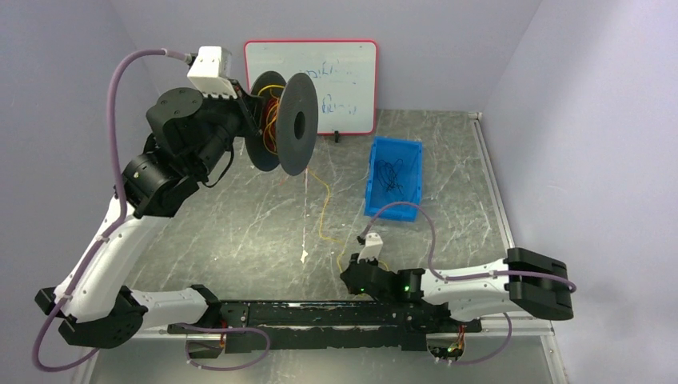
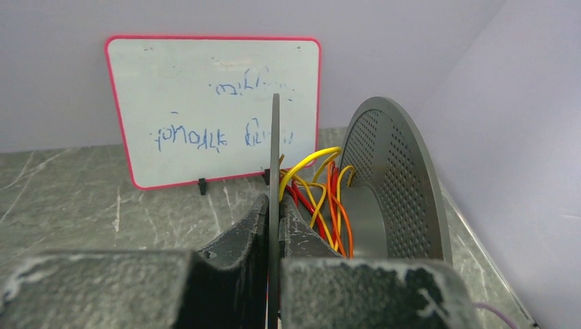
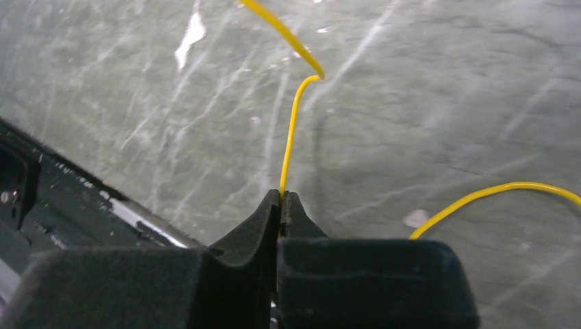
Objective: Wrap the cables
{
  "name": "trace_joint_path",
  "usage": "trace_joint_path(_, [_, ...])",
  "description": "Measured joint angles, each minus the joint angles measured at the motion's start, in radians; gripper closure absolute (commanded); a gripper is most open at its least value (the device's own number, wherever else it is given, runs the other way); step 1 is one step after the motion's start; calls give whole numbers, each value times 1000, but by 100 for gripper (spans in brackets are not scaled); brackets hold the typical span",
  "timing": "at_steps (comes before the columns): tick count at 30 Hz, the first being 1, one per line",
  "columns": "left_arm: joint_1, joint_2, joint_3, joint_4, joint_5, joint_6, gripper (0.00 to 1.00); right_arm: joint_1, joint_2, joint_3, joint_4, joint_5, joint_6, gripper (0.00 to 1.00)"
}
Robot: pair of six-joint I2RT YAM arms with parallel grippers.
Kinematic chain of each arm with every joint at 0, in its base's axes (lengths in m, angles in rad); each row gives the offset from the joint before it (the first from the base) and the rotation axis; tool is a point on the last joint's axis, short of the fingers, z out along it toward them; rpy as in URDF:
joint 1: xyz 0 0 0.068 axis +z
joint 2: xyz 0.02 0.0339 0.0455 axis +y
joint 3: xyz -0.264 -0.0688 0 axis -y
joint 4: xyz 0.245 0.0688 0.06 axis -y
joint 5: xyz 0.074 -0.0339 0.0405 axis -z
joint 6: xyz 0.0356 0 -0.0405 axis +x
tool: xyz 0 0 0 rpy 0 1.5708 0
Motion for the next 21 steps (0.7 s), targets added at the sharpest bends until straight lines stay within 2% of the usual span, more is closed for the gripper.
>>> trace_joint_path(7, [0, 54, -5, 51, -82, 9, 93, 100, 106, 85, 41, 33, -35, 100])
trace_joint_path(21, [0, 185, -89, 186, -240, 14, 93, 243, 159, 285, 72, 28, -181, 100])
